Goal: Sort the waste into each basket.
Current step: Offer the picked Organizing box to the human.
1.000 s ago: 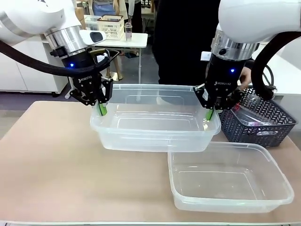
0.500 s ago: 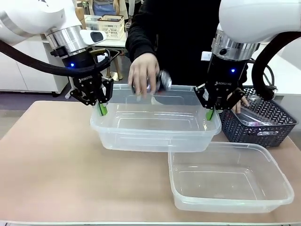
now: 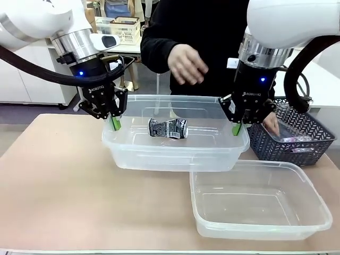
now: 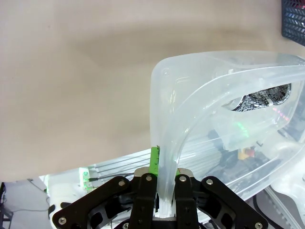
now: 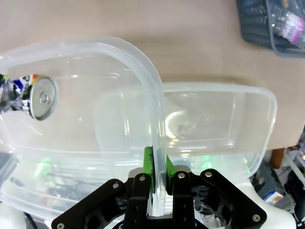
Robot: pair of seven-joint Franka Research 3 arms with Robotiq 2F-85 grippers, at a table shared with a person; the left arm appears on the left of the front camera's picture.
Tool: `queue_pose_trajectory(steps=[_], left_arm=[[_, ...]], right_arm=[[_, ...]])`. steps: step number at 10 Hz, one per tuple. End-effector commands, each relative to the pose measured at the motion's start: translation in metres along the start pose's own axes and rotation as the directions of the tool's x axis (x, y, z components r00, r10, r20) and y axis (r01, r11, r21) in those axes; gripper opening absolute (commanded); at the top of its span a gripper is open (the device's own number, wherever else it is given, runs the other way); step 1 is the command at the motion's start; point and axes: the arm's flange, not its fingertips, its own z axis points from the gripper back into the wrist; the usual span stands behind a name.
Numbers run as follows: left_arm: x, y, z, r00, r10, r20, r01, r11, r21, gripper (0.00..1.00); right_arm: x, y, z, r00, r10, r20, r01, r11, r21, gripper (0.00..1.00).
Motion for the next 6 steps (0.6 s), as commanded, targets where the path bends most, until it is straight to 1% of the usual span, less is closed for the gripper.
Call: queue_pose_trajectory(steps=[1,6], left_arm=[[-0.0009,-0.0002,0.0066,1.000,-0.016,-0.005,0.016,1.000,-0.002,0.06],[-0.0009,-0.0002,0.0066,1.000,-0.016,-0.005,0.016,1.000,-0.002,0.06]], right_arm=[[-0.0012,-0.0017,0.0005,1.000,0.007,0.006,-0.007,1.000,-0.007,0.07],[-0.0012,-0.0017,0.0005,1.000,0.007,0.006,-0.007,1.000,-0.007,0.07]])
